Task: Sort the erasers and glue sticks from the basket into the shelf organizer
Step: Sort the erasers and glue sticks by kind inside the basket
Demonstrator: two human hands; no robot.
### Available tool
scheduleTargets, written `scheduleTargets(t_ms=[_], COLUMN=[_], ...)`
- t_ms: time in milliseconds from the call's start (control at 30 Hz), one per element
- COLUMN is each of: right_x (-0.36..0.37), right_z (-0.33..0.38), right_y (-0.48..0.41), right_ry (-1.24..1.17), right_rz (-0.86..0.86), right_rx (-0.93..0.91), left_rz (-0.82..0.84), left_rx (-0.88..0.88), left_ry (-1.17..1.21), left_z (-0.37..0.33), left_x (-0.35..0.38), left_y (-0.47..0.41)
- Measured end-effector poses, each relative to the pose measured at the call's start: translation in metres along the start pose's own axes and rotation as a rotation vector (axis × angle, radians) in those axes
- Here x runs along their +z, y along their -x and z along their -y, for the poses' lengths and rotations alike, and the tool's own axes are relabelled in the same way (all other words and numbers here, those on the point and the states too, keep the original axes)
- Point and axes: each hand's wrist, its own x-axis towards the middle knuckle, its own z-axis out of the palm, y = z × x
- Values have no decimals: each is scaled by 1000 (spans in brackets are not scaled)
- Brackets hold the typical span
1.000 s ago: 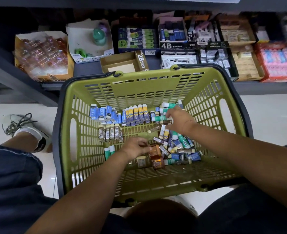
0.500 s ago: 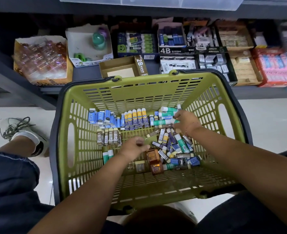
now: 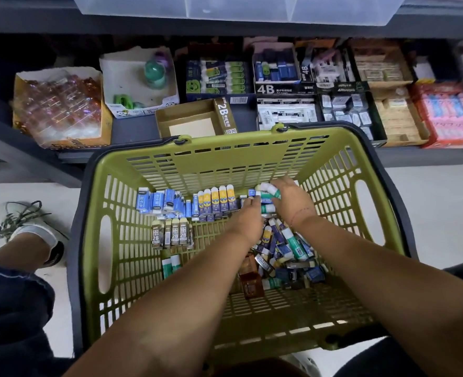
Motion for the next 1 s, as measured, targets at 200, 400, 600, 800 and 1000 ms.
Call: scheduleTargets(t_ms=[200, 400, 600, 800, 1000], right_x=[-13, -25, -30, -28, -30], right_z=[-3, -13, -8, -8, -1], right_y=[-10, -10, -10, -3, -3], right_ry=[75, 134, 218, 259, 339], right_rz=[98, 170, 219, 251, 272], right_rx=[77, 4, -16, -43, -51], left_rz=[-103, 82, -8, 78, 179], left_rx=[-185, -127, -181, -329, -329], left_ry=[14, -125, 98, 273, 317], left_z=[-4, 0, 16, 67, 104], left_x=[7, -5, -19, -31, -37], left_y=[-10, -5, 43, 79, 102])
